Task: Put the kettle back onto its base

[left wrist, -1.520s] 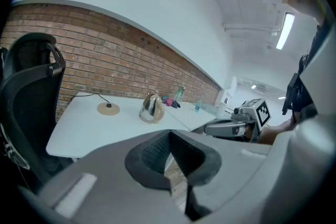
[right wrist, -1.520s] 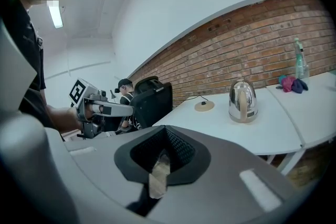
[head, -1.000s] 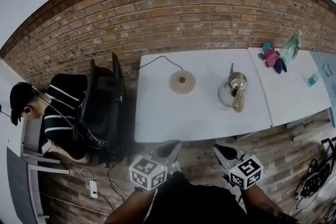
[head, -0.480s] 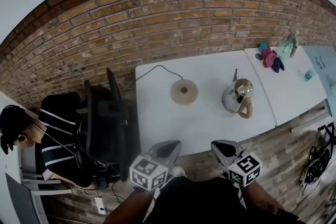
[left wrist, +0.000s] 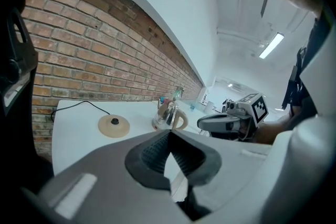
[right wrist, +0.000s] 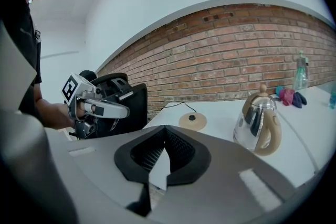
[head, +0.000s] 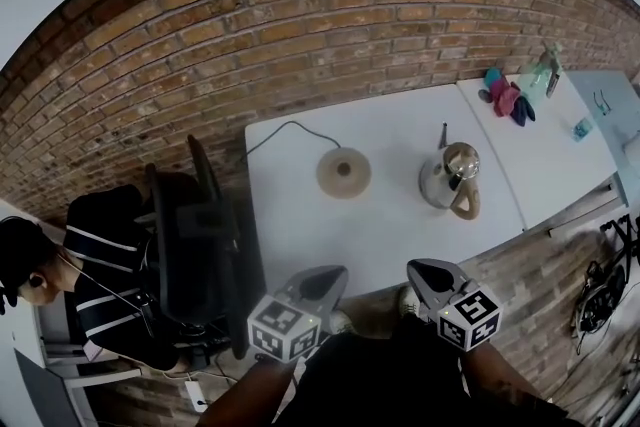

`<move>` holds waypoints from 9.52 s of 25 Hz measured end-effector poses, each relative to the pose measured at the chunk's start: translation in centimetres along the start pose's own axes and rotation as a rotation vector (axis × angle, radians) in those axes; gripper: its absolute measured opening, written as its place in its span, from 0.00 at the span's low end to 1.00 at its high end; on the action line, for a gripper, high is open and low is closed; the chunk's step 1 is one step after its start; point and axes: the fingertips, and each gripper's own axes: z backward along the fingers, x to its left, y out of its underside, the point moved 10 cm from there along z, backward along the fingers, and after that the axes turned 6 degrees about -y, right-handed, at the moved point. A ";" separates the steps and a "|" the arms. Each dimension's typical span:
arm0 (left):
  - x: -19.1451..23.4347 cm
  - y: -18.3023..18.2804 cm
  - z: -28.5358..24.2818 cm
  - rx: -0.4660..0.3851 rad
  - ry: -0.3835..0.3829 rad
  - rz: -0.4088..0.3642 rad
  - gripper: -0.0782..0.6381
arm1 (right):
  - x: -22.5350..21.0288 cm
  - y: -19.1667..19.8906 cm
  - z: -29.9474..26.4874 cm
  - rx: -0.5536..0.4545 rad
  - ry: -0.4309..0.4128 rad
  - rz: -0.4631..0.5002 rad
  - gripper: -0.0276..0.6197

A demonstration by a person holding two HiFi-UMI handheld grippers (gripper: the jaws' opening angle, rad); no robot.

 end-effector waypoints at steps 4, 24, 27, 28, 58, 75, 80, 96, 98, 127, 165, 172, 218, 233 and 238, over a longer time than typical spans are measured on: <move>0.0 -0.1 -0.8 -0.001 -0.027 0.001 0.11 | -1.7 -0.6 0.5 -0.015 0.031 0.024 0.09; -5.4 -2.0 -8.8 0.019 -0.085 -0.020 0.11 | -15.6 -2.1 5.1 -0.028 0.199 0.108 0.15; -6.2 -2.0 -9.9 0.032 -0.081 -0.024 0.11 | -17.2 -1.4 5.6 0.004 0.216 0.097 0.19; -6.3 -2.1 -10.1 0.034 -0.082 -0.025 0.11 | -17.6 -1.3 5.7 0.013 0.222 0.096 0.21; -6.4 -1.1 -11.4 0.100 -0.114 0.009 0.11 | -24.1 3.0 0.4 0.164 0.263 -0.068 0.36; -6.1 -1.3 -10.9 0.087 -0.141 0.010 0.11 | -25.7 3.8 0.3 0.130 0.287 -0.160 0.30; -5.8 -1.2 -10.3 0.077 -0.166 0.018 0.11 | -25.9 3.2 0.9 -0.008 0.290 -0.169 0.30; -5.9 -1.2 -8.9 0.054 -0.206 0.034 0.11 | -25.2 0.2 1.7 -0.113 0.275 -0.060 0.30; -5.9 -1.1 -8.8 0.049 -0.213 0.033 0.11 | -24.9 0.1 1.7 -0.110 0.261 -0.052 0.30; -4.0 0.6 -3.5 -0.016 -0.351 0.100 0.11 | -18.7 -3.2 -5.3 -0.107 0.038 0.055 0.30; 2.0 0.8 -1.4 -0.010 -0.445 0.187 0.11 | -16.2 -10.1 -21.6 -0.179 -0.105 0.127 0.29; 2.2 0.9 -1.0 -0.003 -0.467 0.205 0.11 | -16.3 -10.0 -23.6 -0.174 -0.111 0.138 0.29; 2.4 0.9 -1.3 -0.014 -0.430 0.206 0.11 | -16.4 -2.6 -21.5 0.018 -0.088 0.205 0.31; 0.7 1.1 -1.1 -0.017 -0.405 0.193 0.11 | -16.8 -1.2 -18.7 0.049 -0.055 0.213 0.42; 0.0 1.2 -1.2 -0.021 -0.400 0.187 0.11 | -16.6 -1.1 -17.6 0.050 -0.043 0.228 0.38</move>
